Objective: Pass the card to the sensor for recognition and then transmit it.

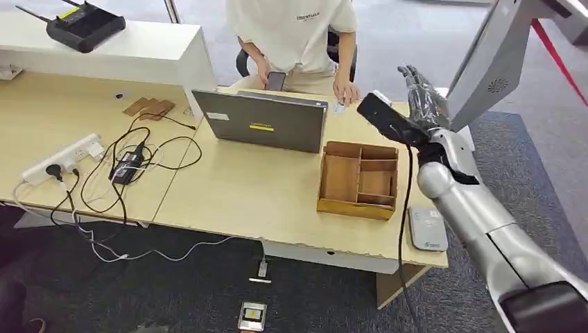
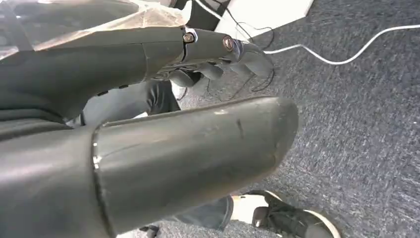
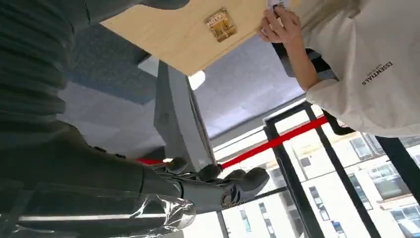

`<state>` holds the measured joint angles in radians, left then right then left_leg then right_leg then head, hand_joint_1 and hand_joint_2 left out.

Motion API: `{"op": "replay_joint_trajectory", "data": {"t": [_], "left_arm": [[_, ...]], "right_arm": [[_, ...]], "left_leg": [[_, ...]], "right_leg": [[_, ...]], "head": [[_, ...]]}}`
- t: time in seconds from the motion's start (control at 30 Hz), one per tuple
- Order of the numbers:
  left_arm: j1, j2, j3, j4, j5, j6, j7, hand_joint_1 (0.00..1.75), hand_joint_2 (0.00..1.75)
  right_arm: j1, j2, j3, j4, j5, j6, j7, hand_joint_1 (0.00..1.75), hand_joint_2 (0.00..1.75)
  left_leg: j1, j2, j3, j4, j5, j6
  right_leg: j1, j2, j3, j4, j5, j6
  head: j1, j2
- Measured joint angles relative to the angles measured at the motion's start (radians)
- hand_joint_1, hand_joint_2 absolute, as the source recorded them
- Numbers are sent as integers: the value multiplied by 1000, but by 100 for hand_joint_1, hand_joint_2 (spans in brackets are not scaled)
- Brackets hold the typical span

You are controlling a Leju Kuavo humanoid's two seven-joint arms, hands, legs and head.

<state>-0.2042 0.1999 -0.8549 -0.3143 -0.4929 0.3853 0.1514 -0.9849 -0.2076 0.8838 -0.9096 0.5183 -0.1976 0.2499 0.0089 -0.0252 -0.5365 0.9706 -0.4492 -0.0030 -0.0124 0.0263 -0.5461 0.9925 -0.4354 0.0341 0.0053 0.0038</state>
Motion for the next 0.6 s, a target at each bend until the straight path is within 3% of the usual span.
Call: {"op": "replay_joint_trajectory", "data": {"t": [0.23,0.6], "left_arm": [[12,6,13,0,3,7,-2,0,0],[8,6,23,0,-19,4,4,0,0]], "right_arm": [[154,-89,-42,-224,-100,23,20,0,175],[352,-170,-58,-423,5,52,60,0,175]], "left_leg": [[0,0,0,0,0,0],[0,0,0,0,0,0]], "right_leg": [[0,0,0,0,0,0],[0,0,0,0,0,0]], "head": [[0,0],[0,0]]}}
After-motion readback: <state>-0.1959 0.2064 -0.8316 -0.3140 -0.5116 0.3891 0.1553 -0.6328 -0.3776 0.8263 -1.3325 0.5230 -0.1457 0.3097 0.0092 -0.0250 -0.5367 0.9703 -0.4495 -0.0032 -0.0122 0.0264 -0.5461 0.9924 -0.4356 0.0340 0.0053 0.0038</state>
